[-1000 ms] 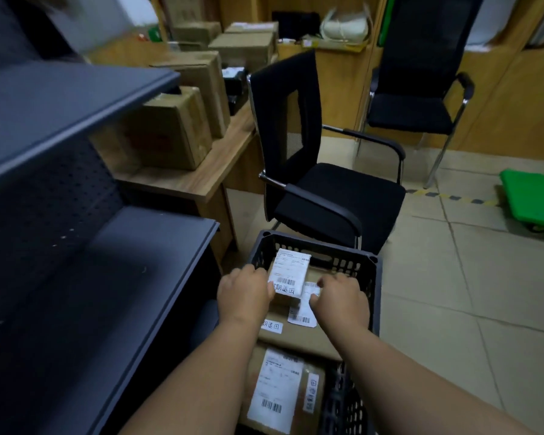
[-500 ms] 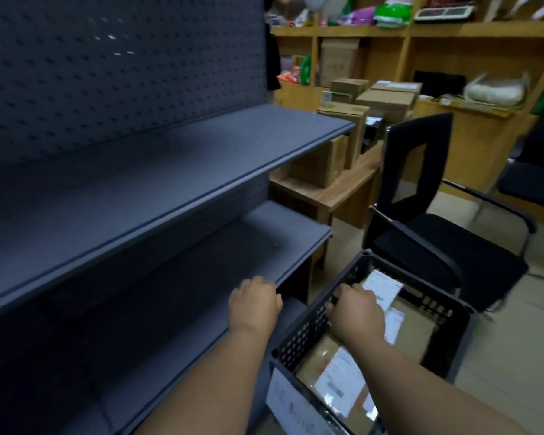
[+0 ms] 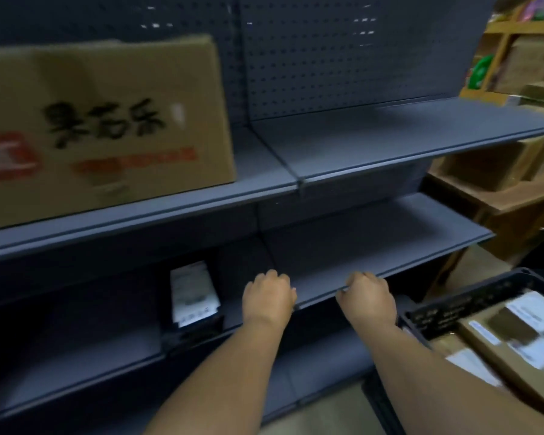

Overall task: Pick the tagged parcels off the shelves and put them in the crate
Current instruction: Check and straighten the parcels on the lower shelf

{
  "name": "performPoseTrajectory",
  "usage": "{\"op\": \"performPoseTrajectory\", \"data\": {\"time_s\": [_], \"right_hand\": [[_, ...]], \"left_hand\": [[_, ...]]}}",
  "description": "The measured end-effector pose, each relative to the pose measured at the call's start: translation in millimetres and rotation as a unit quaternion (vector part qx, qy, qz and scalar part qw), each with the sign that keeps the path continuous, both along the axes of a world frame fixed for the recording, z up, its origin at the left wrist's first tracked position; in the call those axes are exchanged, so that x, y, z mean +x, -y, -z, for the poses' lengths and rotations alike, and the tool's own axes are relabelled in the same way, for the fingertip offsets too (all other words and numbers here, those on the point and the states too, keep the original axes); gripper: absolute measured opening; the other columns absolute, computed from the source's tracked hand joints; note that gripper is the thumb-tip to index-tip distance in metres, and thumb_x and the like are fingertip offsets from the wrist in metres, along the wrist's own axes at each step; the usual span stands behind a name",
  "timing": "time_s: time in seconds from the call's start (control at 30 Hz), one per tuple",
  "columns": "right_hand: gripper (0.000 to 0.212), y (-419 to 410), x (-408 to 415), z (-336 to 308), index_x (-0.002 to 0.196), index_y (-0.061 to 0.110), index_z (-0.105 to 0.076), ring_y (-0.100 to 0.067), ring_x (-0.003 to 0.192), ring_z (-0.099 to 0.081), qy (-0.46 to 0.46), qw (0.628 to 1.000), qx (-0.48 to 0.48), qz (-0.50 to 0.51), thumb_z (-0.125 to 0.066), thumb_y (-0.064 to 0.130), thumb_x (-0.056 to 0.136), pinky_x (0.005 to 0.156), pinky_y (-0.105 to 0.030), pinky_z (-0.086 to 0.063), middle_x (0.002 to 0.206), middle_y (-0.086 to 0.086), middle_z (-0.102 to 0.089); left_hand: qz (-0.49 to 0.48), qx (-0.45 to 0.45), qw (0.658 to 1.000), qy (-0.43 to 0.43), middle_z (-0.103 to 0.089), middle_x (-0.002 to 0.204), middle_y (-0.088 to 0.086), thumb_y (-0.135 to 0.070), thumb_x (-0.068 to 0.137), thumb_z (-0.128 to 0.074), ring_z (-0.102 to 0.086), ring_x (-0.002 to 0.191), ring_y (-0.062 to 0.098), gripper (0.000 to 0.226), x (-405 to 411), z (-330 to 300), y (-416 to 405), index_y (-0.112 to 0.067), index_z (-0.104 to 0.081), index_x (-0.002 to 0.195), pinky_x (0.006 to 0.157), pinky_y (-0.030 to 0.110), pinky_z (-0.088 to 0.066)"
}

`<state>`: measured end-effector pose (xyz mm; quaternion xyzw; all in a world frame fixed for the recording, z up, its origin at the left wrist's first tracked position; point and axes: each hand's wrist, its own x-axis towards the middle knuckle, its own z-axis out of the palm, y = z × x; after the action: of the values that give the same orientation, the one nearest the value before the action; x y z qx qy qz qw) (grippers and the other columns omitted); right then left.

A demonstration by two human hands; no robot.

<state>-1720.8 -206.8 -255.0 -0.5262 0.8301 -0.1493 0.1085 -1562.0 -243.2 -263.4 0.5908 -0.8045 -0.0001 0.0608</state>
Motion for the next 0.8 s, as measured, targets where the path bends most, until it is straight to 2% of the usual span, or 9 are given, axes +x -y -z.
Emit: {"op": "performPoseTrajectory", "data": {"time_s": [0.17,0.4,0.53,0.67,0.8], "right_hand": [[0.028,-30.5,102.9,2.8,0.115,0.012,-0.061,-0.026,0.113,-0.047,0.009,0.998,-0.023,-0.052,-0.052,0.026,0.092,0.082,-0.034,-0.046,0.118,-0.006,-0.057],[0.024,-75.3,220.9,6.4,0.110,0.017,-0.064,-0.025,0.111,-0.048,0.026,0.991,-0.030,-0.127,-0.055,0.025,0.089,0.076,-0.031,-0.042,0.113,-0.005,-0.059],[0.027,-101.1,268.5,6.8,0.112,0.019,-0.063,-0.023,0.109,-0.049,0.029,0.985,-0.027,-0.169,-0.056,0.030,0.088,0.078,-0.033,-0.047,0.111,-0.003,-0.058],[0.029,-122.2,305.6,4.7,0.114,0.018,-0.062,-0.024,0.108,-0.049,0.031,0.978,-0.035,-0.201,-0.057,0.029,0.088,0.077,-0.033,-0.046,0.112,-0.004,-0.058],[0.027,-135.6,333.6,-1.4,0.111,0.017,-0.062,-0.024,0.107,-0.049,0.021,0.971,-0.044,-0.234,-0.057,0.030,0.088,0.074,-0.032,-0.043,0.111,-0.004,-0.058]], "left_hand": [[-0.071,0.005,0.997,0.005,-0.060,0.110,0.009,-0.034,0.096,-0.042,-0.056,0.102,0.027,0.034,108.5,-3.0,-50.7,-0.008,-0.061,0.107,0.079,0.035,-0.043],[-0.162,-0.004,0.987,0.013,-0.060,0.106,0.008,-0.032,0.096,-0.043,-0.056,0.098,0.026,0.030,229.9,-9.6,-129.4,-0.009,-0.061,0.103,0.071,0.031,-0.036],[-0.211,-0.005,0.977,0.010,-0.061,0.102,0.009,-0.030,0.096,-0.044,-0.057,0.095,0.027,0.028,279.2,-15.2,-167.4,-0.009,-0.062,0.098,0.069,0.032,-0.037],[-0.244,-0.012,0.969,0.022,-0.061,0.104,0.008,-0.034,0.097,-0.042,-0.057,0.097,0.025,0.031,315.5,-18.2,-199.8,-0.010,-0.061,0.104,0.073,0.032,-0.041],[-0.281,-0.026,0.959,0.024,-0.060,0.106,0.007,-0.035,0.097,-0.042,-0.057,0.097,0.024,0.031,344.5,-23.9,-222.8,-0.011,-0.060,0.105,0.070,0.031,-0.036]]}}
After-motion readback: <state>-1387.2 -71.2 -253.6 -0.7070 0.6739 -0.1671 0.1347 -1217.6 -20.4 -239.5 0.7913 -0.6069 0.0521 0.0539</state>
